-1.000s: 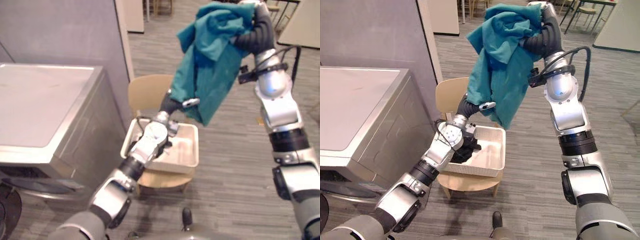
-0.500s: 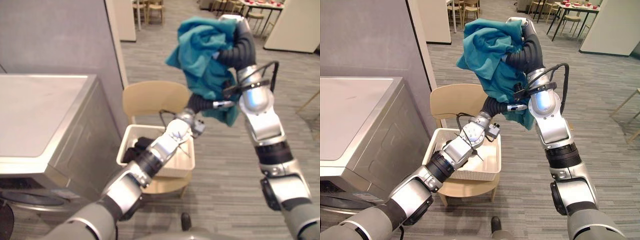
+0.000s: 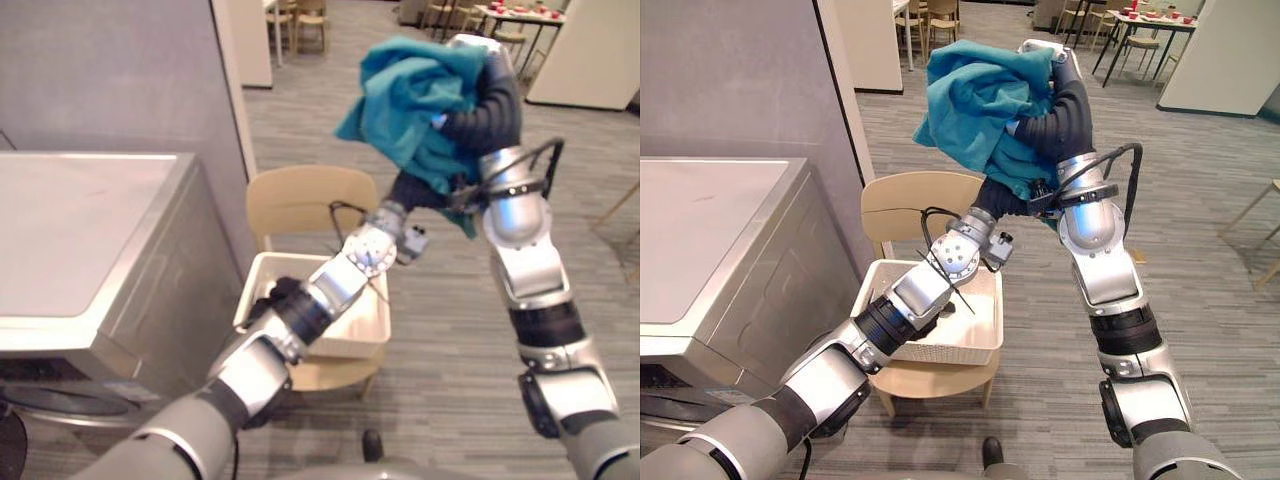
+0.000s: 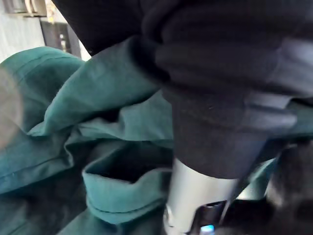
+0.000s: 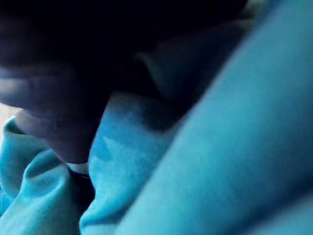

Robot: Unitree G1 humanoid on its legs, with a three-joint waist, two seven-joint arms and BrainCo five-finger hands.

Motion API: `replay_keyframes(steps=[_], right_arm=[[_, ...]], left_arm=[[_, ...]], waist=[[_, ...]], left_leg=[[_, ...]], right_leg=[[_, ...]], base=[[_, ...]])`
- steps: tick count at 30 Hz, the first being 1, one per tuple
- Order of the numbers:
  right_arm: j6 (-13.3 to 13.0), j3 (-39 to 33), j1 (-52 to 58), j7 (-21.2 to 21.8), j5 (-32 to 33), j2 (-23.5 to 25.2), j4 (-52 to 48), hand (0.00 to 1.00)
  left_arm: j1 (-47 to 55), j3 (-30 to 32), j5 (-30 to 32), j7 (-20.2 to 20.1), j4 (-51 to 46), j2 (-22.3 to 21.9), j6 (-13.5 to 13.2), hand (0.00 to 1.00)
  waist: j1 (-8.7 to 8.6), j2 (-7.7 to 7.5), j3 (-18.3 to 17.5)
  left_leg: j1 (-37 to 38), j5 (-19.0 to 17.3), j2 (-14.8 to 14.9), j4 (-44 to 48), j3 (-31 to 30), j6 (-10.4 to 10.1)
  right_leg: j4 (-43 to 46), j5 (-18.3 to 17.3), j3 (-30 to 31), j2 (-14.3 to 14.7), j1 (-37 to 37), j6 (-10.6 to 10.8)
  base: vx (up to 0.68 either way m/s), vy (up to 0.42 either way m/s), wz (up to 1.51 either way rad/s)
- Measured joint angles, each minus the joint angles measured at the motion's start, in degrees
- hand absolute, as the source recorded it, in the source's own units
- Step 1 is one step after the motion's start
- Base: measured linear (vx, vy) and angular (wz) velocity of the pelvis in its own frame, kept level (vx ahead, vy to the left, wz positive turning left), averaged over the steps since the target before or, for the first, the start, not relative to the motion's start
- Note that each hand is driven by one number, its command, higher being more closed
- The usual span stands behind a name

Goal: Pick up the laundry basket with both hands and put the clothes into the washing machine.

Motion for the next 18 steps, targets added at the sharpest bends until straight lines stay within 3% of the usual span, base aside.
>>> replay_keyframes(steps=[3, 4, 14, 18], right_arm=[[-0.9, -0.98, 0.94, -0.01, 0.01, 0.01, -0.95, 1.0], [-1.08, -1.55, 1.37, -0.01, 0.01, 0.03, -0.93, 1.0], [-0.51, -10.02, 7.52, -0.31, 0.55, 0.1, -0.13, 1.0], [-0.46, -10.1, 8.43, -0.32, 0.6, 0.12, 0.03, 1.0]], left_arm=[[0.0, 0.38, 0.09, 0.64, -1.79, 1.08, 0.0, 0.0], [0.0, 2.23, 0.11, 0.88, -2.04, 0.95, 0.0, 1.0], [-0.01, 13.24, 1.2, 3.5, -5.99, 2.62, -0.34, 1.0], [-0.01, 15.19, 1.12, 4.66, -6.24, 2.56, -0.45, 1.0]], waist=[[0.02, 0.0, 0.0], [-0.02, 0.0, 0.0], [-0.01, 0.24, -0.1], [0.07, 1.64, -0.98]], left_leg=[[0.17, -0.08, -0.04, 0.02, 0.21, 0.03], [0.2, -0.12, -0.05, 0.02, 0.74, 0.05], [0.25, -0.13, -0.06, -0.06, 1.2, 0.06], [0.36, -0.12, -0.12, -0.55, 1.22, 0.06]], right_leg=[[0.03, -0.02, -0.08, 0.03, 0.13, 0.03], [0.04, -0.02, -0.11, 0.07, 0.13, 0.03], [0.03, -0.19, -0.03, 0.14, 0.13, 0.08], [0.02, -0.14, -0.03, 0.14, 0.13, 0.02]], base=[[0.0, -0.001, -0.02], [-0.01, -0.005, -0.06], [0.0, -0.001, -0.01], [0.0, 0.0, 0.0]])
